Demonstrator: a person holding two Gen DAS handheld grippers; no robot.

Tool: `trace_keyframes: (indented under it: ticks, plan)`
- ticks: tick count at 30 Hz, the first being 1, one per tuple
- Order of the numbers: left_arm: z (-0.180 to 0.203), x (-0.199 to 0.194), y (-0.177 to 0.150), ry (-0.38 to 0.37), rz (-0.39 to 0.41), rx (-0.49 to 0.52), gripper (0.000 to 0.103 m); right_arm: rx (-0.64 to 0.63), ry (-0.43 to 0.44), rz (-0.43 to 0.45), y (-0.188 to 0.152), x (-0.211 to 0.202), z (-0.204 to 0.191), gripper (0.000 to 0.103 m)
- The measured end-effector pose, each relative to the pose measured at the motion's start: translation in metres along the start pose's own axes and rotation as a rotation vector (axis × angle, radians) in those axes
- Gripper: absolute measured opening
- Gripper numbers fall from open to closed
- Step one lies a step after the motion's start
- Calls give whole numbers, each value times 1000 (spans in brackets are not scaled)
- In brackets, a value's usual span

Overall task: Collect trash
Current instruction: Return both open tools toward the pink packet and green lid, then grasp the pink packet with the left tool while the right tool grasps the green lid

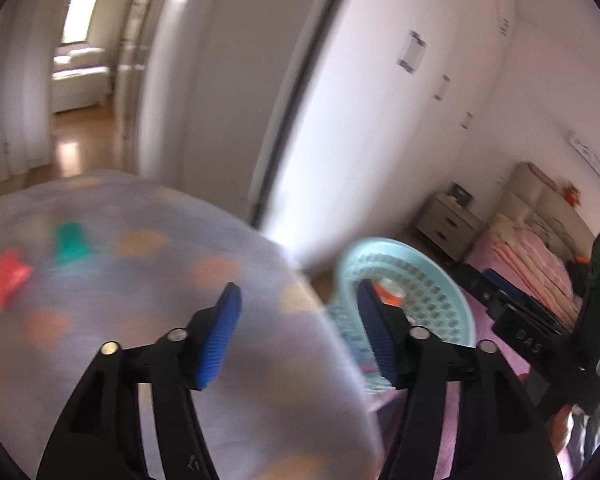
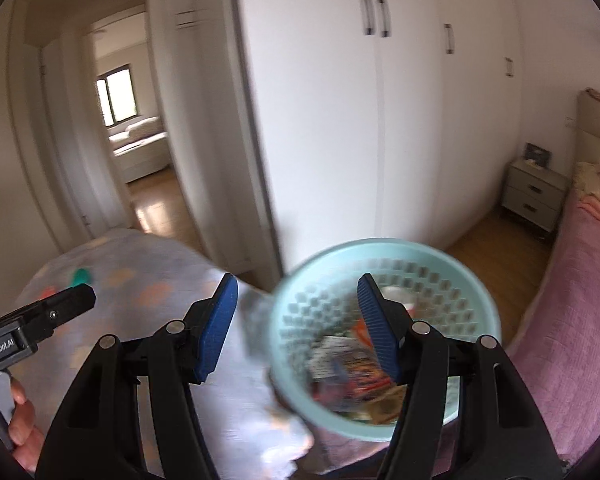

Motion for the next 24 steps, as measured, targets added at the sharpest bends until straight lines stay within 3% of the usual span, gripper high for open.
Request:
trace_keyframes:
  ticks: [5, 10, 13, 19, 21, 24]
  plan:
    - [-57, -37, 10, 120, 51, -30, 78, -80, 148, -27, -7, 3, -72, 58]
    - [-124, -66, 23, 257, 85, -76, 79, -180, 274, -78, -17, 11, -144, 45]
    - [-164, -70, 29, 319, 63, -88, 86, -236, 297, -81, -24, 14, -176, 40]
    - [-216, -51, 28, 373, -49, 7, 86, -285, 390, -137, -28, 33, -230, 41]
    - [-228, -52, 25, 396, -54, 5, 86, -302, 406, -144, -26, 42, -248, 41]
    - [-241, -53, 22, 369, -42, -40, 86, -309, 419, -143, -24, 49, -264, 41]
Point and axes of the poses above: each gripper's, at about its wrist camera, not at the fingertips, and x roughly the way its jaws point, z to its right, y to its top, the point moved 8 cm from there along x, roughly the way its jaws point, and after that the axes turned 8 degrees about -y, right-handed, at the moved point
